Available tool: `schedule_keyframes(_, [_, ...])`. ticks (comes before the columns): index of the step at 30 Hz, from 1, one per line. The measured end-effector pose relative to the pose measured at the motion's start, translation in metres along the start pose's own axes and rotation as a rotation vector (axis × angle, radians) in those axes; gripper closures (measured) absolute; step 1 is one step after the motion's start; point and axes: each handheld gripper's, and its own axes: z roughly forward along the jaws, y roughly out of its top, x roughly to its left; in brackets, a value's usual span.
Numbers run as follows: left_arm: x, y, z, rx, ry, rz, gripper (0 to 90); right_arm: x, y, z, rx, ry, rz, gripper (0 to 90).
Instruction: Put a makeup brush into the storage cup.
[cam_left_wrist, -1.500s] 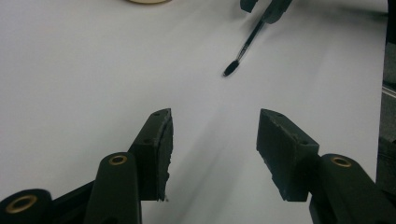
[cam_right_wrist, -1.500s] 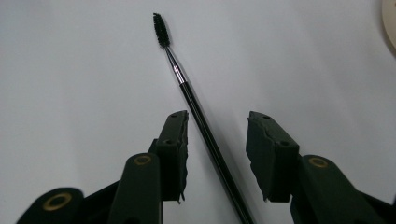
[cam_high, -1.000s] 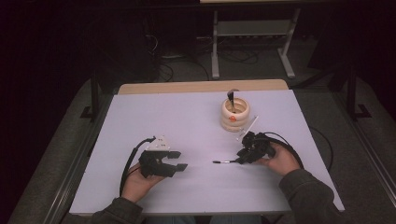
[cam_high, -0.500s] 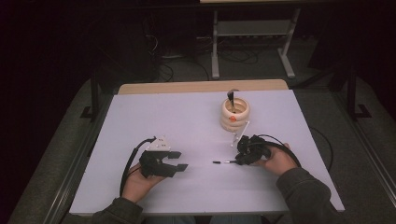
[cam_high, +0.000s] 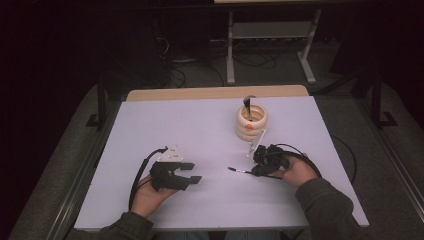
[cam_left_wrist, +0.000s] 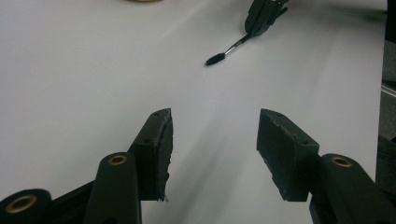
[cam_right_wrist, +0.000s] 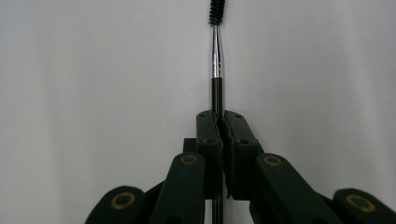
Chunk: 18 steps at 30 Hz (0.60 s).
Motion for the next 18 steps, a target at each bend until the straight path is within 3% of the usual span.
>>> schedule_keyframes(3, [0.001,0.000,-0.001,-0.004,0.002,0.003,45.4,-0.004,-0.001,-0.001,-0.005,0.038,0.020,85.1])
schedule_keyframes(9, [0.000,0.000,-0.001,-0.010,-0.003,-0.002,45.4,-0.004,-0.006,-0.005,-0.013,0.047,0.041,85.1])
schedule_keyframes(14, [0.000,0.000,-0.001,-0.012,-0.007,-0.006,45.4,-0.002,-0.007,-0.011,-0.044,0.049,0.045,85.1])
schedule_keyframes(18, [0.000,0.000,-0.001,-0.019,-0.013,-0.006,45.4,0.003,-0.005,-0.020,-0.103,0.053,0.039,85.1])
